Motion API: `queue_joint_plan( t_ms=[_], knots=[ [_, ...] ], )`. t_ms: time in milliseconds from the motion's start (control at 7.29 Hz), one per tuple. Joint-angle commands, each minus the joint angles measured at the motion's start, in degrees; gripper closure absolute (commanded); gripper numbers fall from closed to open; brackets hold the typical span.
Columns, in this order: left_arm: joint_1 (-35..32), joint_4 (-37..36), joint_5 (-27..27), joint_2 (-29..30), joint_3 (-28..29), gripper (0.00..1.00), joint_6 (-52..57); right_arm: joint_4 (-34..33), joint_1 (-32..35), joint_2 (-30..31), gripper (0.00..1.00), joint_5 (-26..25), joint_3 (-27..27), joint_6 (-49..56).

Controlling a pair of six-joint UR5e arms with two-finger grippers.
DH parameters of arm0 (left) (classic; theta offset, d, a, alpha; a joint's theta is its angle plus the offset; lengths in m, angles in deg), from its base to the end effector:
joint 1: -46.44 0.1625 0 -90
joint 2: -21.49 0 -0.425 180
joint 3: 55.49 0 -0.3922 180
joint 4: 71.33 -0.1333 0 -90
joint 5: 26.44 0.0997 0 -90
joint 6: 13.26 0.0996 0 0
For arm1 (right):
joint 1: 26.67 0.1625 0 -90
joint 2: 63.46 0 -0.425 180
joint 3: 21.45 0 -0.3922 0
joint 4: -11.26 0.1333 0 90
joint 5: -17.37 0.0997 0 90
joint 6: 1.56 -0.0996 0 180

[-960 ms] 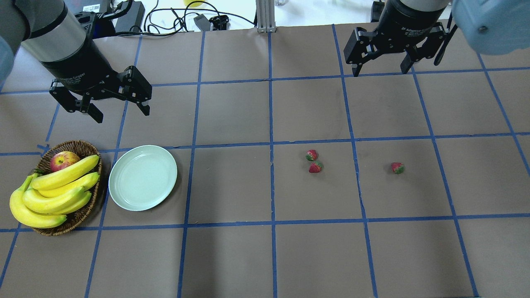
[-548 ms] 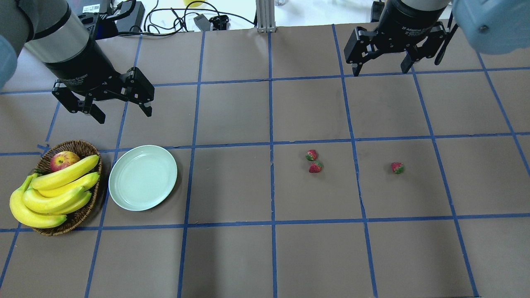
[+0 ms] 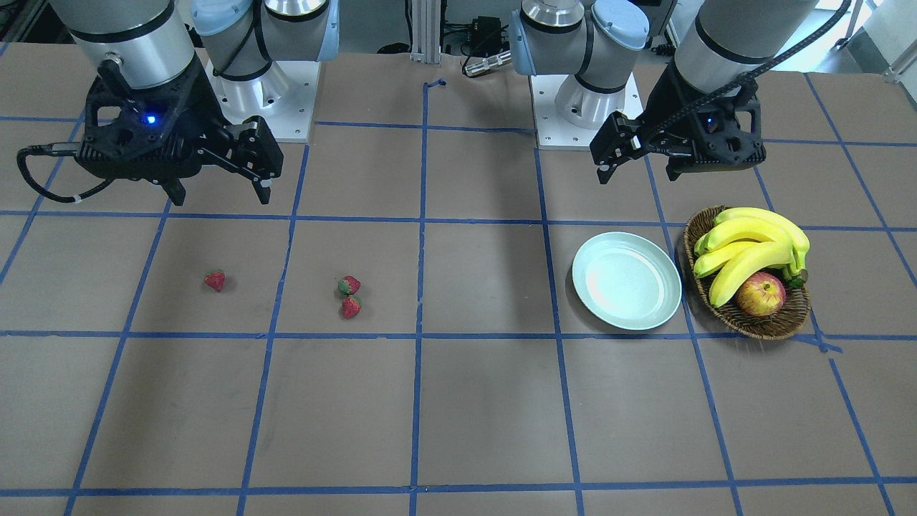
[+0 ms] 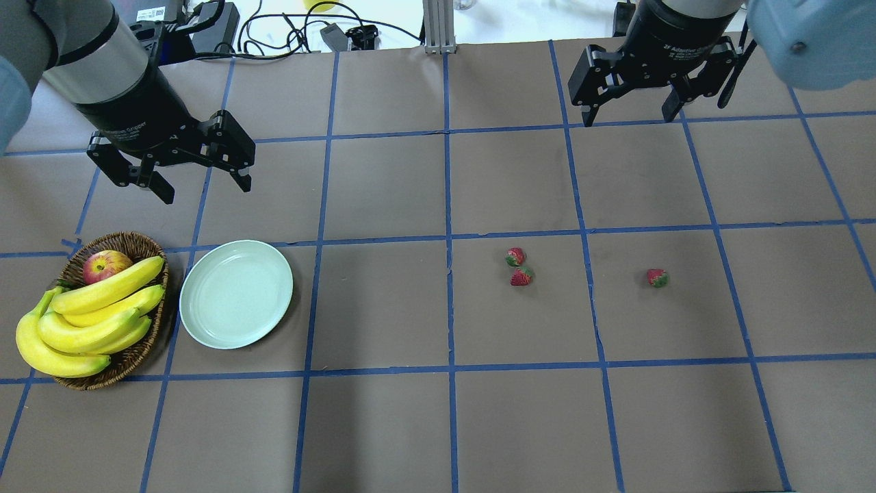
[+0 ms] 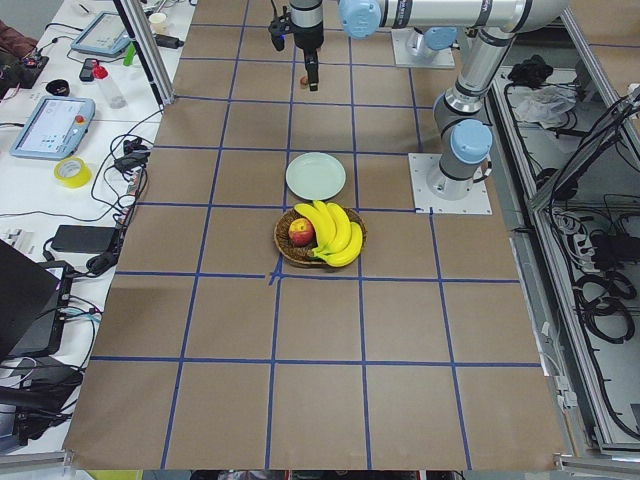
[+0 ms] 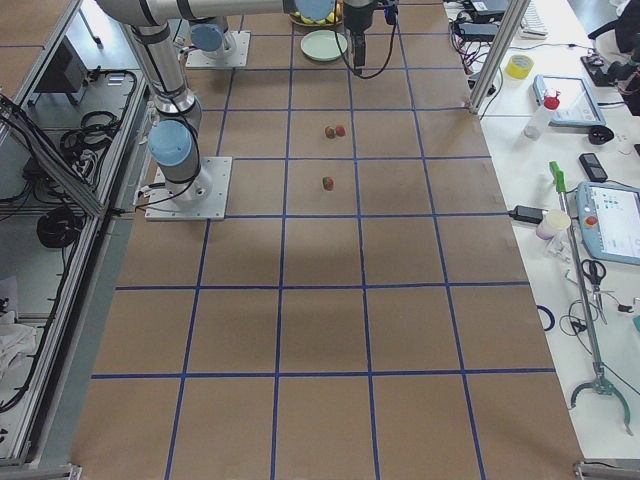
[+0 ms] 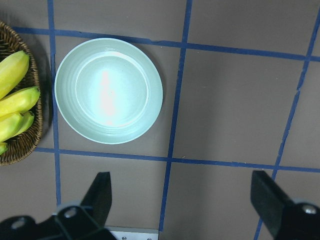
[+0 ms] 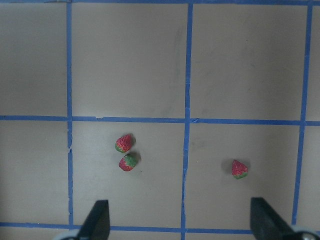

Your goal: Collect all strawberries into plate

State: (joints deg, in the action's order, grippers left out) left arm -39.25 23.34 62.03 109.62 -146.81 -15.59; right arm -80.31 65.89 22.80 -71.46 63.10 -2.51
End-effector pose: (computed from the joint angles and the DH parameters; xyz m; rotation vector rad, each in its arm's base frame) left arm -0.1002 -0.4795 0.4846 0.1817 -3.1064 -0.1112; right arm 0.1586 -0.5184 0.5046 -0.0447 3.1179 -0.0883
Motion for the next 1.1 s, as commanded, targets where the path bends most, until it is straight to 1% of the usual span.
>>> queue_joint_plan(
  t_ms=[0,274,411,685,823,960],
  knots=[
    [0.01,-0.09,0.03,0.03,0.01,0.0,-0.04,0.08,1.74,-3.44,0.0,0.06,0.34,-1.85],
    [-0.08,0.0,0.21,-0.67,0.01,0.0,-0.22,-2.1,7.0,-8.8,0.01,0.23,1.3,-7.2],
    [-0.17,0.08,-0.14,-0.76,-0.08,0.0,-0.22,-10.12,9.64,-11.0,0.02,0.76,5.31,-10.88],
    [-0.08,0.08,0.12,-0.68,-0.08,0.0,-0.13,-29.61,10.37,-12.77,0.01,0.76,18.56,-12.23],
    [-0.08,0.17,0.03,-0.68,-0.17,0.0,-0.13,-34.85,10.37,-14.61,0.01,0.41,21.41,-12.23],
    [-0.17,0.08,-0.05,-0.68,-0.6,0.0,-0.13,-35.33,10.37,-15.76,0.02,-0.03,21.87,-12.23]
  ],
)
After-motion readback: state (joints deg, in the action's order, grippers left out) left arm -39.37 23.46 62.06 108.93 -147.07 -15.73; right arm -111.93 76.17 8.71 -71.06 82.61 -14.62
